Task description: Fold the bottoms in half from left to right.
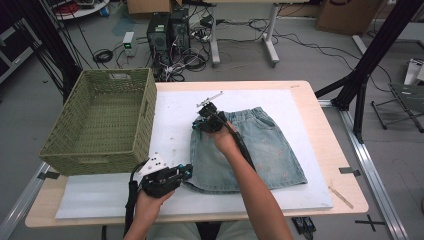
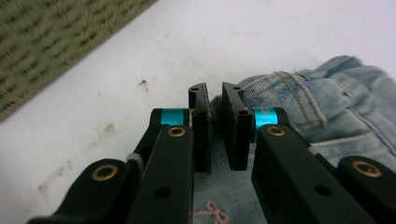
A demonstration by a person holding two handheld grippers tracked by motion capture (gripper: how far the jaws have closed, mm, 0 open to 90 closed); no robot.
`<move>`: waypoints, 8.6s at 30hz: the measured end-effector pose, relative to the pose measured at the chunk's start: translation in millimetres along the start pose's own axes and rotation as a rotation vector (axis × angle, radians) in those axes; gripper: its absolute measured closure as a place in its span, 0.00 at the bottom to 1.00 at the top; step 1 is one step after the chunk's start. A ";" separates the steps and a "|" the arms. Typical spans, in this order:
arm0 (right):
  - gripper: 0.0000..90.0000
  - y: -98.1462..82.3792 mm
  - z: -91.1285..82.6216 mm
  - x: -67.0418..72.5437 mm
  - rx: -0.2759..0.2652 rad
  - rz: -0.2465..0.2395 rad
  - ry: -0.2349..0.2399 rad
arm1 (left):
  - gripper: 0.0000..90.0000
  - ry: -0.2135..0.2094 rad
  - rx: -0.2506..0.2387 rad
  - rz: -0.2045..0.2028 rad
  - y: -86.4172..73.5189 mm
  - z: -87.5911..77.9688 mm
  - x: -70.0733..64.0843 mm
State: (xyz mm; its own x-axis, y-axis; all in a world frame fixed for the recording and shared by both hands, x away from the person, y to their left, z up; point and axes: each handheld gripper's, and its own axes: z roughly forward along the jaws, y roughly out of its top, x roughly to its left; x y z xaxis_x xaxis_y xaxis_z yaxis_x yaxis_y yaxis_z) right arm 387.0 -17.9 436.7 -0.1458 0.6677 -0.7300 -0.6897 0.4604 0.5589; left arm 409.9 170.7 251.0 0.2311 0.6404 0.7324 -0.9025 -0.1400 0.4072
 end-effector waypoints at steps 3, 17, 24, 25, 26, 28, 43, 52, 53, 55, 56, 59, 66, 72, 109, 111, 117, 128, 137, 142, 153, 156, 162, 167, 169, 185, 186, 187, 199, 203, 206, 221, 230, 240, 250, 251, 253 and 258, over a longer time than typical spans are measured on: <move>0.93 -2.3 -15.0 -7.0 -0.044 0.025 0.011 | 0.93 -0.039 -0.016 -0.003 9.7 5.0 -4.1; 0.94 -29.8 -92.3 -53.8 -0.178 0.100 -0.026 | 0.93 -0.202 0.001 0.041 54.4 59.8 -33.3; 0.94 -52.6 -123.7 -81.3 -0.225 0.166 -0.059 | 0.93 -0.268 0.009 0.064 73.9 99.5 -56.0; 0.94 -57.9 -128.0 -87.2 -0.228 0.177 -0.064 | 0.93 -0.271 0.014 0.071 76.1 103.1 -58.5; 0.94 -61.1 -130.5 -90.5 -0.230 0.187 -0.067 | 0.93 -0.279 0.020 0.077 79.6 109.5 -62.4; 0.94 -70.0 -136.6 -99.4 -0.233 0.208 -0.076 | 0.93 -0.289 0.029 0.085 84.2 119.7 -67.5; 0.94 -99.2 -167.7 -139.5 -0.208 0.247 -0.150 | 0.78 -0.283 0.065 0.093 90.6 177.1 -91.5; 0.94 -127.9 -153.1 -160.7 -0.168 0.327 -0.183 | 0.52 -0.103 0.043 0.074 72.6 145.7 -40.8; 0.94 -130.1 -151.4 -162.6 -0.169 0.333 -0.189 | 0.50 -0.086 0.038 0.058 70.3 141.4 -33.5; 0.94 -130.9 -148.6 -164.0 -0.157 0.334 -0.209 | 0.46 -0.034 0.020 0.048 63.8 128.2 -15.6; 0.94 -130.8 -146.8 -164.4 -0.146 0.332 -0.226 | 0.43 -0.005 0.020 0.049 60.4 120.7 -7.0; 0.94 -132.0 -141.8 -164.7 -0.108 0.320 -0.281 | 0.34 0.007 -0.023 0.080 51.0 101.6 10.5; 0.84 -140.4 -134.8 -161.1 -0.125 0.317 -0.306 | 0.33 0.023 -0.049 0.074 30.3 70.5 31.7; 0.72 -151.6 -159.8 -146.8 -0.191 0.281 -0.284 | 0.33 0.002 -0.078 0.061 24.4 58.6 41.5; 0.62 -241.4 -199.0 -89.1 -0.210 0.221 -0.236 | 0.33 0.015 -0.083 0.117 27.8 40.7 43.0; 0.62 -241.5 -197.3 -86.9 -0.193 0.209 -0.224 | 0.32 0.028 -0.074 0.124 27.4 40.2 43.5; 0.68 -238.6 -183.6 -80.8 -0.101 0.184 -0.196 | 0.32 0.050 -0.077 0.120 27.9 37.6 43.7; 0.98 -232.5 -180.8 -74.4 -0.083 0.128 -0.215 | 0.32 0.051 -0.094 0.099 28.9 33.9 44.6; 0.99 -225.5 -210.1 -75.2 -0.093 0.147 -0.305 | 0.32 0.054 -0.096 0.088 28.6 27.9 49.3; 0.99 -228.7 -215.8 -76.3 -0.014 0.118 -0.385 | 0.32 0.051 -0.096 0.087 28.6 28.4 49.2; 0.96 -248.8 -187.5 -89.1 0.088 0.139 -0.363 | 0.32 0.058 -0.111 0.077 29.6 25.2 51.8; 0.84 -244.4 -195.3 -89.3 0.026 0.153 -0.353 | 0.32 0.060 -0.114 0.076 29.7 24.9 52.1; 0.75 -218.0 -207.1 -84.2 -0.081 0.095 -0.396 | 0.32 0.058 -0.117 0.072 30.0 25.0 52.4; 0.76 -209.4 -181.8 -93.3 -0.016 0.095 -0.357 | 0.32 0.054 -0.118 0.076 30.4 24.2 52.5; 0.75 -212.4 -170.4 -98.2 0.005 0.117 -0.342 | 0.32 0.052 -0.120 0.075 30.5 24.0 52.3; 0.33 -181.1 -166.0 -94.3 -0.146 0.109 -0.334 | 0.30 0.049 -0.125 0.068 31.4 23.0 51.9; 0.32 -172.8 -162.7 -93.9 -0.152 0.099 -0.333 | 0.30 0.048 -0.124 0.067 31.4 23.0 51.9; 0.31 -167.7 -160.4 -93.9 -0.158 0.099 -0.341 | 0.29 0.049 -0.123 0.067 31.4 22.8 51.7; 0.24 -98.2 -114.3 -114.2 -0.159 0.066 -0.296 | 0.28 0.044 -0.134 0.071 31.9 23.1 51.1; 0.24 -87.5 -100.0 -120.4 -0.158 0.099 -0.287 | 0.27 0.049 -0.139 0.076 32.5 20.9 51.0; 0.24 -79.6 -86.3 -124.4 -0.107 0.111 -0.295 | 0.27 0.051 -0.138 0.077 32.5 20.7 51.1; 0.24 -86.0 -45.8 -136.0 0.057 0.151 -0.393 | 0.27 0.059 -0.124 0.091 31.1 18.6 50.7; 0.30 -98.2 -84.8 -132.7 -0.087 0.226 -0.349 | 0.27 0.076 -0.128 0.081 31.3 14.9 51.3; 0.40 -119.3 -63.8 -141.6 0.027 0.213 -0.435 | 0.27 0.067 -0.113 0.086 30.2 17.6 49.5; 0.41 -101.7 -90.8 -133.0 -0.091 0.235 -0.346 | 0.27 0.070 -0.113 0.082 30.6 19.3 50.3; 0.41 -97.1 -91.4 -131.3 -0.100 0.225 -0.343 | 0.27 0.068 -0.110 0.082 30.5 19.9 50.4; 0.41 -89.6 -89.8 -127.8 -0.108 0.213 -0.342 | 0.27 0.062 -0.117 0.073 30.6 21.5 50.0; 0.37 -85.3 -63.7 -130.8 -0.061 0.268 -0.332 | 0.27 0.053 -0.127 0.069 31.5 21.9 49.8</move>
State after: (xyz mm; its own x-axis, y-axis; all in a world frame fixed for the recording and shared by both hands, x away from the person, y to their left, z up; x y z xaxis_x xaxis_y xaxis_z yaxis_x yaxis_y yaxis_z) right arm 419.7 -181.8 459.4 -0.0962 0.9157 -0.3902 -0.7005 0.2162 0.6801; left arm 401.0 181.6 312.2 0.1502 0.6723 0.7249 -0.9551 -0.0908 0.2822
